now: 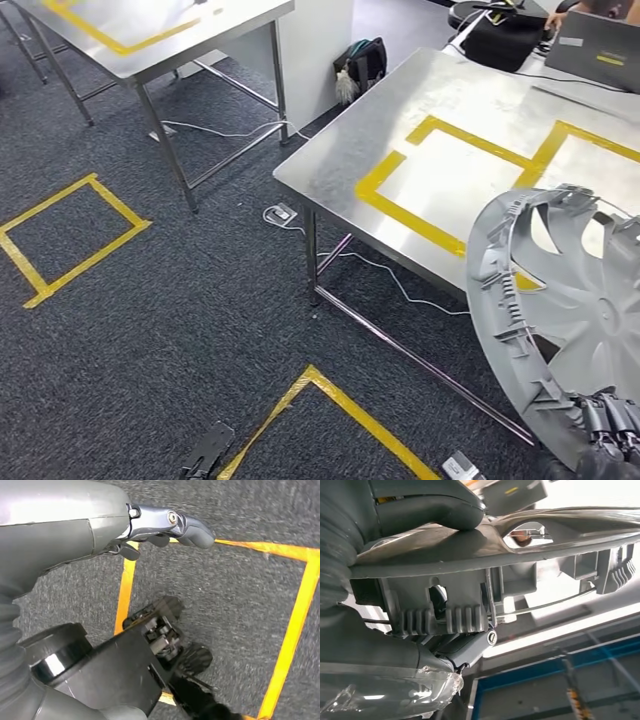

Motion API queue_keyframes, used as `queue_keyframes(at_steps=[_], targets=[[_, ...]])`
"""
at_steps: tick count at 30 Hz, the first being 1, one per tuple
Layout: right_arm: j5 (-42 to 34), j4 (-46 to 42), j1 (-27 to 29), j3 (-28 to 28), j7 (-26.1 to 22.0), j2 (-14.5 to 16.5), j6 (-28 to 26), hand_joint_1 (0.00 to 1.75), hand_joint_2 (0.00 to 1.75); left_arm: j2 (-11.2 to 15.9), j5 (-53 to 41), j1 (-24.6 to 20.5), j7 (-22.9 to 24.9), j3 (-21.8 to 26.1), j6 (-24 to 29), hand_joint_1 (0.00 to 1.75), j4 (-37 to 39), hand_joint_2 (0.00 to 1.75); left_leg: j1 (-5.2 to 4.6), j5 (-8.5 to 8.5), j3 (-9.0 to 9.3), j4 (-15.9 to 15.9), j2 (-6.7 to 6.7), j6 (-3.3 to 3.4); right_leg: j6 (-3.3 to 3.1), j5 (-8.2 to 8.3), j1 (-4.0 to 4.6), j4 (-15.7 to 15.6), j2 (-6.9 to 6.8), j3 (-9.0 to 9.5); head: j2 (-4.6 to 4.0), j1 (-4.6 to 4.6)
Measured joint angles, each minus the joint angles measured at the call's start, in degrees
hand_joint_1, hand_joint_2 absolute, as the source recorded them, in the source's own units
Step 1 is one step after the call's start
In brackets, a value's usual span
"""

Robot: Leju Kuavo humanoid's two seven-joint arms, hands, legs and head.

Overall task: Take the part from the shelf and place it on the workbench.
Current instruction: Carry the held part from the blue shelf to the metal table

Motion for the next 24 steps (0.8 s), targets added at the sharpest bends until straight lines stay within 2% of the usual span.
queue_keyframes(at_steps=[1, 2, 3, 5, 6, 8, 9, 10, 11, 12, 13, 14, 15, 16, 18, 19, 20, 21, 22, 23, 24], targets=[[0.0, 0.01, -0.02, -0.01, 0.03, 0.0, 0.0, 1.75, 1.75, 0.01, 0.0, -0.01, 0.01, 0.01, 0.0, 0.0, 0.0, 1.75, -0.13, -0.21, 0.17, 0.12, 0.53, -0.29, -0.17, 1.16, 0.04, -3.75, -0.91, 2.19, 0.0, -0.03], [0.0, 0.01, -0.03, -0.03, 0.07, 0.0, 0.0, 1.75, 1.75, 0.03, 0.0, -0.02, 0.0, 0.01, 0.0, 0.0, 0.0, 1.75, -0.27, -0.36, 0.31, 0.21, 1.0, -0.58, -0.44, 1.75, 0.11, -6.21, -1.52, 3.63, 0.0, -0.08], [0.01, 0.01, -0.04, -0.08, 0.11, 0.0, 0.0, 1.75, 1.75, 0.06, 0.0, -0.03, 0.0, 0.02, 0.01, 0.0, 0.0, 1.75, -0.42, -0.43, 0.42, 0.26, 1.41, -0.84, -0.8, 1.76, 0.24, -7.08, -1.65, 4.11, 0.0, -0.14], [0.01, 0.0, 0.01, -0.15, 0.25, 0.01, 0.0, 1.75, 1.75, 0.06, 0.0, -0.1, -0.01, 0.03, 0.03, 0.0, 0.0, 1.75, -0.44, -0.52, 0.55, 0.24, 2.22, -1.3, -1.66, 1.91, 0.35, -7.0, -0.38, 3.96, 0.0, -0.19], [0.01, 0.0, 0.05, -0.19, 0.33, 0.02, 0.0, 1.75, 1.75, 0.04, 0.0, -0.18, -0.01, 0.04, 0.04, 0.0, 0.0, 1.75, -0.33, -0.89, 0.52, 0.52, 1.8, -1.6, -2.02, 2.0, 0.3, -7.0, 0.2, 3.87, 0.0, -0.2], [0.01, 0.0, 0.01, -0.22, 0.49, 0.05, 0.0, 1.75, 1.75, 0.01, 0.0, -0.31, -0.04, 0.04, 0.07, 0.0, 0.0, 1.75, -0.12, -3.26, -0.83, 3.86, -0.54, -2.15, -2.74, 2.23, 0.05, -7.15, 1.32, 3.84, 0.0, -0.33], [0.01, 0.0, -0.02, -0.23, 0.55, 0.08, 0.0, 1.75, 1.75, 0.01, 0.0, -0.29, -0.05, 0.04, 0.07, 0.0, 0.0, 1.75, -0.05, -5.1, -2.41, 7.32, -1.99, -2.29, -2.97, 2.3, 0.0, -7.15, 1.87, 3.77, 0.0, -0.39], [0.02, 0.01, -0.06, -0.24, 0.6, 0.09, 0.0, 1.75, 1.75, 0.02, 0.0, -0.18, -0.06, 0.04, 0.07, 0.0, 0.0, 1.75, -0.02, -6.93, -4.47, 11.52, -2.81, -2.31, -3.14, 2.36, 0.0, -7.15, 2.51, 3.69, 0.0, -0.43], [0.02, 0.01, -0.06, -0.26, 0.62, 0.11, 0.0, 1.75, 1.75, 0.03, 0.0, -0.04, -0.06, 0.04, 0.07, 0.0, 0.0, 1.75, -0.01, -8.1, -6.36, 15.13, -3.19, -2.29, -3.24, 2.41, 0.02, -7.15, 3.25, 3.62, 0.0, -0.44], [0.02, 0.02, -0.05, -0.3, 0.65, 0.11, 0.0, 1.75, 1.75, 0.05, -0.01, 0.07, -0.06, 0.05, 0.07, 0.0, 0.0, 1.75, -0.01, -8.21, -7.58, 17.15, -3.39, -2.19, -3.27, 2.45, 0.05, -7.15, 4.05, 3.58, 0.0, -0.44], [0.02, 0.03, -0.04, -0.33, 0.67, 0.11, 0.0, 1.75, 1.75, 0.07, -0.01, 0.12, -0.06, 0.05, 0.07, 0.0, 0.0, 1.75, -0.01, -7.18, -7.78, 17.02, -3.55, -2.03, -3.25, 2.51, 0.08, -7.15, 4.87, 3.57, 0.0, -0.44], [0.02, 0.03, -0.04, -0.37, 0.69, 0.11, 0.0, 1.75, 1.75, 0.1, -0.01, 0.1, -0.06, 0.05, 0.08, 0.0, 0.0, 1.75, 0.0, -5.24, -6.86, 14.62, -3.86, -1.84, -3.18, 2.58, 0.07, -7.15, 5.67, 3.57, 0.0, -0.44], [0.02, 0.03, -0.04, -0.39, 0.71, 0.12, 0.0, 1.75, 1.75, 0.12, -0.01, 0.05, -0.06, 0.06, 0.08, 0.0, 0.0, 1.75, 0.05, -2.99, -5.19, 10.83, -4.77, -1.63, -3.06, 2.66, 0.02, -7.15, 6.39, 3.57, 0.0, -0.44], [0.02, 0.05, -0.07, -0.42, 0.72, 0.13, 0.0, 1.75, 1.75, 0.12, 0.0, 0.01, -0.06, 0.05, 0.09, 0.0, 0.0, 1.75, 0.16, -1.29, -3.34, 6.71, -6.29, -1.41, -2.86, 2.7, 0.09, -7.02, 7.1, 3.47, 0.0, -0.44], [-0.16, 0.24, -0.01, -0.4, 0.96, 0.13, 0.0, 1.75, 1.75, 0.11, 0.02, -0.04, -0.06, 0.06, 0.08, 0.0, 0.0, 1.75, 0.3, 0.13, -1.08, 1.6, -8.54, -1.25, -2.31, 2.9, 0.05, -6.98, 8.36, 3.09, 0.0, -0.4], [-0.32, 0.57, 0.11, -0.33, 1.31, 0.1, 0.0, 1.75, 1.75, 0.1, 0.07, -0.05, -0.06, 0.07, 0.07, 0.0, 0.0, 1.75, 0.26, 0.08, -0.81, 0.84, -8.78, -1.12, -1.92, 3.07, -0.01, -7.09, 8.99, 2.9, 0.0, -0.41], [-0.49, 1.03, 0.31, -0.21, 1.83, 0.05, 0.0, 1.75, 1.75, 0.08, 0.14, -0.09, -0.06, 0.08, 0.07, 0.0, 0.0, 1.75, 0.24, 0.18, -0.83, 0.71, -8.19, -0.93, -1.51, 3.29, -0.18, -7.37, 9.56, 2.59, 0.0, -0.41], [-0.62, 1.59, 0.58, -0.05, 2.44, -0.05, 0.0, 1.75, 1.75, 0.04, 0.22, -0.17, -0.06, 0.09, 0.07, 0.0, 0.0, 1.75, 0.25, 0.38, -0.8, 0.48, -7.6, -0.57, -1.19, 3.3, -0.23, -7.34, 9.26, 2.32, 0.0, -0.44], [-0.64, 2.16, 0.78, 0.13, 3.13, -0.21, 0.0, 1.75, 1.75, 0.01, 0.32, -0.26, -0.06, 0.1, 0.07, 0.0, 0.0, 1.75, 0.3, 0.58, -0.77, 0.27, -6.96, -0.2, -0.92, 2.72, -0.18, -6.6, 8.0, 1.77, 0.0, -0.31], [-0.61, 2.65, 0.89, 0.38, 3.85, -0.44, 0.0, 1.75, 1.75, -0.02, 0.4, -0.3, -0.07, 0.11, 0.07, 0.0, 0.0, 1.75, 0.35, 0.75, -0.74, 0.07, -6.29, 0.09, -0.72, 1.42, -0.07, -4.75, 6.22, 0.77, 0.0, -0.16], [-0.52, 3.1, 0.95, 0.69, 4.58, -0.74, 0.0, 1.75, 1.75, -0.01, 0.51, -0.25, -0.07, 0.16, 0.07, 0.0, 0.0, 1.75, 0.3, 0.82, -0.74, 0.01, -5.62, 0.26, -0.59, -0.52, 0.01, -1.62, 4.13, -0.57, 0.0, -0.05]])
